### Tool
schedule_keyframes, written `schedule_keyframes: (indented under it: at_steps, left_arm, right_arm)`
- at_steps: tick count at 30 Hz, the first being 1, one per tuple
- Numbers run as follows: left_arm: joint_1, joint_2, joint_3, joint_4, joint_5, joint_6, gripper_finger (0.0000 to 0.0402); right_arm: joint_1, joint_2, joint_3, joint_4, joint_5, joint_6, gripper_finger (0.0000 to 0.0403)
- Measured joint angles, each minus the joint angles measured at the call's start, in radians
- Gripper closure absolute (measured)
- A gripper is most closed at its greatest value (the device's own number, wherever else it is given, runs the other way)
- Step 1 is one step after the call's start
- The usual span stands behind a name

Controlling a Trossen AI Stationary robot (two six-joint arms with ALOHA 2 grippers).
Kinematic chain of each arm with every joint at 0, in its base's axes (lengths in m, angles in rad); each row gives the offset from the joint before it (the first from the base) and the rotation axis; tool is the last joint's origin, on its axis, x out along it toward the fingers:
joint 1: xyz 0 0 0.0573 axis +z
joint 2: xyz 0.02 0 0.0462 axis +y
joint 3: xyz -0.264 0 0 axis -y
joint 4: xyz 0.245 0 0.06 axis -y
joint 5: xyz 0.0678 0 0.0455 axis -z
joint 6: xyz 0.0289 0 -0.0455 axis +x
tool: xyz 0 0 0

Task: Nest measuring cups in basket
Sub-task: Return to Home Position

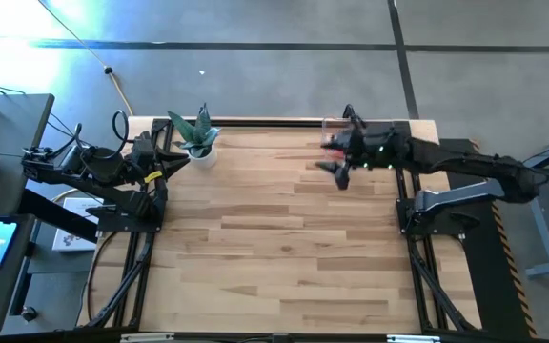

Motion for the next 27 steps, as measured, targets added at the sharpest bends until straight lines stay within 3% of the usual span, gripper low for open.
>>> schedule_keyframes:
  at_steps: [4, 7, 15, 27]
  left_arm:
    - [0.000, 0.000, 0.000, 0.000, 0.000, 0.000, 0.0355]
    - [0.000, 0.000, 0.000, 0.000, 0.000, 0.000, 0.0355]
    - [0.000, 0.000, 0.000, 0.000, 0.000, 0.000, 0.0355]
    - [0.000, 0.000, 0.000, 0.000, 0.000, 0.000, 0.0355]
  right_arm:
    - [0.078, 0.044, -0.001, 0.005, 0.016, -0.050, 0.0126]
    - [0.077, 0.032, -0.049, 0.074, -0.030, -0.036, 0.0126]
    - [0.024, -0.252, -0.509, 0.567, -0.074, 0.155, 0.0126]
    - [0.055, -0.619, -0.790, 0.576, -0.026, 0.072, 0.0126]
